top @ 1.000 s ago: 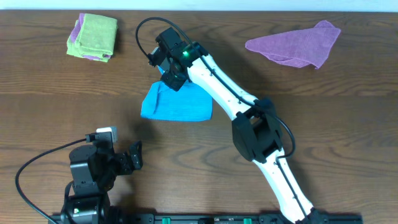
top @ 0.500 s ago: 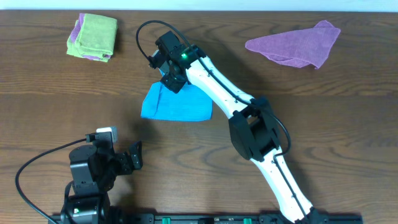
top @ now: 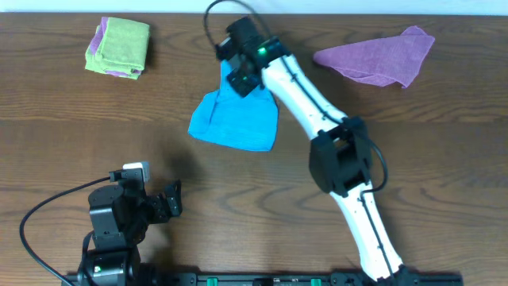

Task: Fold the cloth

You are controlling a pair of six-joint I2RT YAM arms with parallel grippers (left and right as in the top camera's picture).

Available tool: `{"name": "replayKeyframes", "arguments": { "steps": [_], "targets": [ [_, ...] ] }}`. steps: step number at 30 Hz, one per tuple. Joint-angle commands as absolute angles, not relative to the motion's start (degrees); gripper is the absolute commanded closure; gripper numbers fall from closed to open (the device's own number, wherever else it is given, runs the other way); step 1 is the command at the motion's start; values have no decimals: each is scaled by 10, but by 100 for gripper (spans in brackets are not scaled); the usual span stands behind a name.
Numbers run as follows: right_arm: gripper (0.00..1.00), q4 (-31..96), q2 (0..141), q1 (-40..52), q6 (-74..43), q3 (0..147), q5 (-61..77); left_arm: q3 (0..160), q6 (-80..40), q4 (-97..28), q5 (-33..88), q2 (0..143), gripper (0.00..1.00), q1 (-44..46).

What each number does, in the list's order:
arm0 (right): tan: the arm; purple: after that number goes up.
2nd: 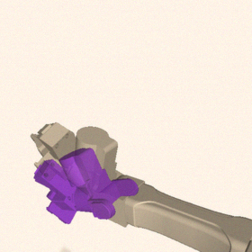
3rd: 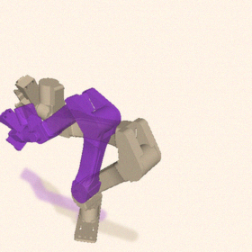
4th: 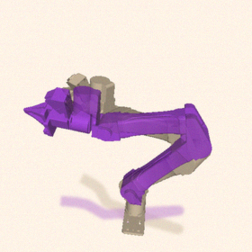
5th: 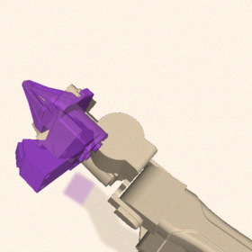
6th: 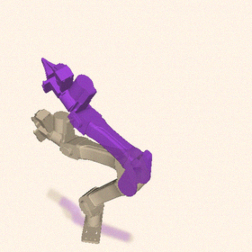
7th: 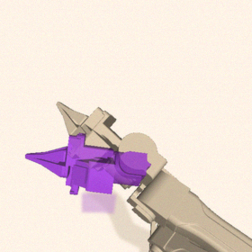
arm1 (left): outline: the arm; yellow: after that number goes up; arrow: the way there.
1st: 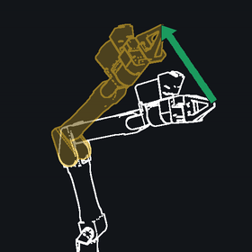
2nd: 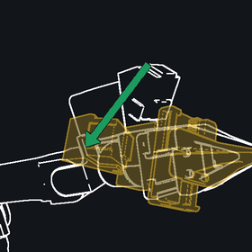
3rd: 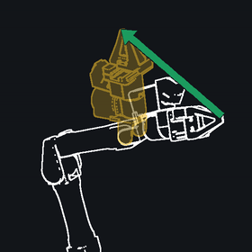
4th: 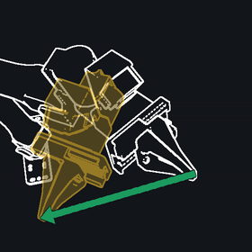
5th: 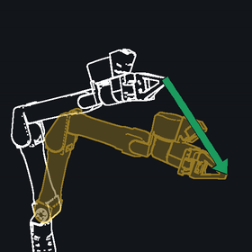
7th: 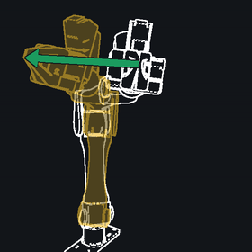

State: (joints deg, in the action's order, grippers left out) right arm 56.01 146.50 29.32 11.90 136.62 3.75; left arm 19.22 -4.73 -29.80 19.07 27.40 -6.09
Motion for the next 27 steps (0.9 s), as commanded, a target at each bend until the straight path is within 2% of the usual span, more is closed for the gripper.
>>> {"name": "replayKeyframes", "arguments": {
  "steps": [1,7,15,25,26,27],
  "targets": [
    [99,564,1446,273,98,1379,61,208,-53,-299,186,277,5,-59],
    [99,559,1446,257,87,1379,53,208,-53,-299,175,277,5,-59],
    [98,554,1446,195,-1,1379,2,208,-53,-300,174,277,5,-59],
    [99,581,1446,107,-113,1379,7,208,-53,-300,173,277,5,-59],
    [96,584,1446,107,-113,1379,9,208,-53,-300,173,277,5,-59],
    [76,588,1446,107,-113,1379,9,208,-53,-300,173,277,5,-59]
  ]
}}
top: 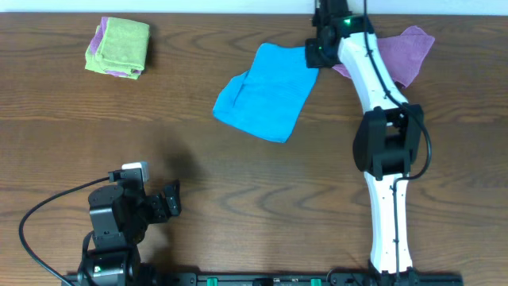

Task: Fold the cloth

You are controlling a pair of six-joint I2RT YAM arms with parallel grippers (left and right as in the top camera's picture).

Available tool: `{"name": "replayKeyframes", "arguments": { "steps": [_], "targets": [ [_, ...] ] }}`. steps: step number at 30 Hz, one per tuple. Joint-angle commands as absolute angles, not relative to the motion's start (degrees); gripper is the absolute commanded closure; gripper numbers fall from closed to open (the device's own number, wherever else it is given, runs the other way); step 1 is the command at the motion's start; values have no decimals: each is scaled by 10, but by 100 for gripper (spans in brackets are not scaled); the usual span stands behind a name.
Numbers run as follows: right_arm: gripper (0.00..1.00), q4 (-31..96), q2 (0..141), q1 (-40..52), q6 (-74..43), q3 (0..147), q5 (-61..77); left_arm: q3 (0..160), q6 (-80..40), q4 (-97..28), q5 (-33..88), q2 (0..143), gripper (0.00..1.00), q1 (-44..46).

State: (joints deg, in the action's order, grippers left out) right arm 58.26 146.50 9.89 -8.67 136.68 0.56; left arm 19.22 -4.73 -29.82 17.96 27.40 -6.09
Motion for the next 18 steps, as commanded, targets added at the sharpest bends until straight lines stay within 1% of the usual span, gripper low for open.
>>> {"name": "replayKeyframes", "arguments": {
  "steps": [1,2,4,7,9,10,11,18],
  "targets": [
    [47,590,1446,107,-113,1379,9,208,-53,-300,173,277,5,-59],
    [35,596,1446,109,-112,1380,9,208,-53,-300,173,277,5,-59],
    [34,609,1446,111,-111,1385,9,208,-53,-300,173,277,5,-59],
    [38,632,1442,117,-109,1402,9,208,-54,-300,163,277,5,-59],
    [52,644,1431,123,-88,1418,13,208,-54,-300,155,277,5,-59],
    [68,651,1420,129,-65,1426,18,208,-61,-300,152,277,5,-59],
    [99,659,1410,135,-52,1429,19,208,-69,-300,150,277,5,-59],
    [99,719,1398,184,1,1414,20,208,-69,-300,148,277,5,-59]
  ]
}}
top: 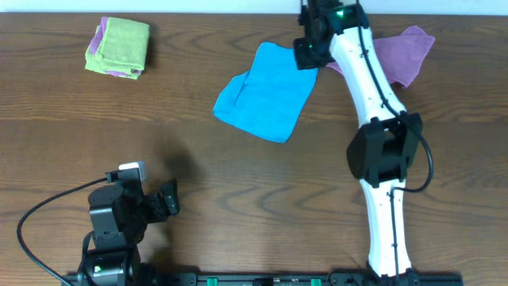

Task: Fold the cloth
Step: 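Grasp the blue cloth's top edge and drag it down-left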

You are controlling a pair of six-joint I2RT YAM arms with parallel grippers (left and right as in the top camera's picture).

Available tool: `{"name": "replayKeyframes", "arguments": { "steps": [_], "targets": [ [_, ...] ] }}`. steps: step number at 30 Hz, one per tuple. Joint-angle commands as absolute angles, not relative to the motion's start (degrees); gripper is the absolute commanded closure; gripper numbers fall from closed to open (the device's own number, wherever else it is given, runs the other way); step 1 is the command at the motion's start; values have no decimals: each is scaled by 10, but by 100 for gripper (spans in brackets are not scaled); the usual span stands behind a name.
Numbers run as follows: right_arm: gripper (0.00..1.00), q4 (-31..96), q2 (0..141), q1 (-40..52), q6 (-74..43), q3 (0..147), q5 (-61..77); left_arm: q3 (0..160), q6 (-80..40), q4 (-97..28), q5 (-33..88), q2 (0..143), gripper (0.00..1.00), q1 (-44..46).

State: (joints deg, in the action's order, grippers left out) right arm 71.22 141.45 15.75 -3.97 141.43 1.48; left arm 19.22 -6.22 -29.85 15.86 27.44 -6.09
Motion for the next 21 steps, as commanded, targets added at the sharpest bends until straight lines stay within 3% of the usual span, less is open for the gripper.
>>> {"name": "replayKeyframes", "arguments": {
  "steps": [1,14,21],
  "targets": [
    [99,717,1398,194,5,1405,20,208,-69,-300,148,277,5,-59],
    [99,551,1400,226,-4,1300,80,208,-69,-300,146,277,5,-59],
    [99,537,1424,230,-10,1300,106,208,-69,-299,146,277,5,-59]
  ]
}}
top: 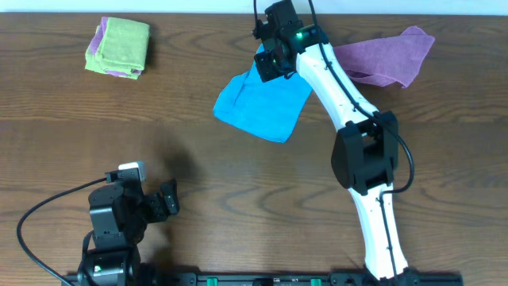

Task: Fold the cloth
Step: 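Grasp the blue cloth's top edge and drag it down-left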

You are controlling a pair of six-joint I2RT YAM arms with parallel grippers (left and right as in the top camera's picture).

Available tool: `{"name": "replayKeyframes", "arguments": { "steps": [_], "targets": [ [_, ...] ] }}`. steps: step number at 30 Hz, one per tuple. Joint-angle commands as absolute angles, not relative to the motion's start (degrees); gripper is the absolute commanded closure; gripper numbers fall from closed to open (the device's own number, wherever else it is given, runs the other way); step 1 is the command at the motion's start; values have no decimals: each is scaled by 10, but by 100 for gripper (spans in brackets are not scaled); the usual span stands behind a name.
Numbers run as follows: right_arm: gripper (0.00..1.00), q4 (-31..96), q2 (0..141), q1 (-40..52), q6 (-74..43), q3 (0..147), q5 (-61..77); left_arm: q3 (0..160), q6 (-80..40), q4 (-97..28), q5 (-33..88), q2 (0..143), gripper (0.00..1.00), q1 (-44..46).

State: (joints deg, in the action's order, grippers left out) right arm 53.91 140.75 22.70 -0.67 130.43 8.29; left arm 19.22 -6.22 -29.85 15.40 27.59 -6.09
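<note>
The blue cloth (262, 103) lies spread and slightly rumpled at the back middle of the table, with a small fold along its left side. My right gripper (268, 63) hovers over the cloth's far edge, its arm reaching across from the right. Whether its jaws hold any fabric is hidden by the wrist. My left gripper (168, 199) rests near the front left, open and empty, far from the cloth.
A folded stack of green and purple cloths (119, 46) sits at the back left. A loose purple cloth (389, 56) lies at the back right, just behind the right arm. The wooden table (238, 183) carries nothing else.
My right gripper has moved left from the blue cloth's far right corner to the middle of its far edge. The cloth keeps nearly the same outline. The left arm has not moved.
First my right gripper was on the bunched blue cloth, left of centre. Then the cloth lay spread further right with the gripper at its far right corner. It stayed there a moment, and now the gripper is over the far edge.
</note>
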Motion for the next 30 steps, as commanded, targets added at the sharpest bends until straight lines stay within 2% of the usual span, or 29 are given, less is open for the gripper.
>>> {"name": "replayKeyframes", "arguments": {
  "steps": [1,30],
  "targets": [
    [99,539,1426,230,-15,1300,110,208,-69,-299,146,277,5,-59],
    [99,599,1489,264,-27,1300,110,208,-69,-299,146,277,5,-59]
  ]
}}
